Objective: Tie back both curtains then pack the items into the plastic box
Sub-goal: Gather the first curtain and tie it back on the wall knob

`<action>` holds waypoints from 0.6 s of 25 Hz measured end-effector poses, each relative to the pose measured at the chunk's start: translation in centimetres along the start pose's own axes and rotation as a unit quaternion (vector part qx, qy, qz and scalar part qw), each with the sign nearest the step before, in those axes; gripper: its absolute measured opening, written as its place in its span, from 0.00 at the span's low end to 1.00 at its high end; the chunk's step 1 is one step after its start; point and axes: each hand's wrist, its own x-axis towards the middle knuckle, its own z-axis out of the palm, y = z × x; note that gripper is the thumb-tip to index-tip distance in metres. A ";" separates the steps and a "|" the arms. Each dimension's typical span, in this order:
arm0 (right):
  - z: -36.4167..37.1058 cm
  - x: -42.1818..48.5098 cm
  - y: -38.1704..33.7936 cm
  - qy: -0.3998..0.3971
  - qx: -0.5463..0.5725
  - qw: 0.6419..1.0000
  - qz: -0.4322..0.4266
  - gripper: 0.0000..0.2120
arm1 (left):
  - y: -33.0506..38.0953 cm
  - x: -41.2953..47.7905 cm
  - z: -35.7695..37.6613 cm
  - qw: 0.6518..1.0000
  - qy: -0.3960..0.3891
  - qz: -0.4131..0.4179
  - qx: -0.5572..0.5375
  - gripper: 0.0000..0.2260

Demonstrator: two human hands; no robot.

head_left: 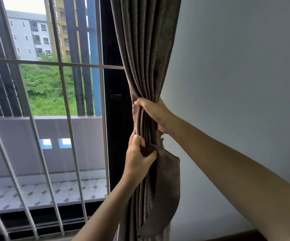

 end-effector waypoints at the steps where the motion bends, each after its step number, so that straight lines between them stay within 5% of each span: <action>1: 0.1 0.0 0.1 0.002 0.009 1.000 -0.003 0.24 | 0.4 0.2 0.2 0.999 0.011 -0.032 -0.020 0.19; 8: 0.5 -0.5 0.1 -0.021 0.060 0.998 0.012 0.23 | 2.5 1.8 0.8 0.982 0.061 -0.178 0.001 0.45; 12: 0.4 -0.6 0.2 -0.048 0.038 0.998 0.011 0.26 | 2.9 2.2 1.7 0.970 0.120 -0.203 0.060 0.35; 15: -2.1 -0.3 1.0 -0.182 0.008 0.983 -0.011 0.31 | 2.5 2.2 2.0 0.964 0.126 -0.222 0.067 0.28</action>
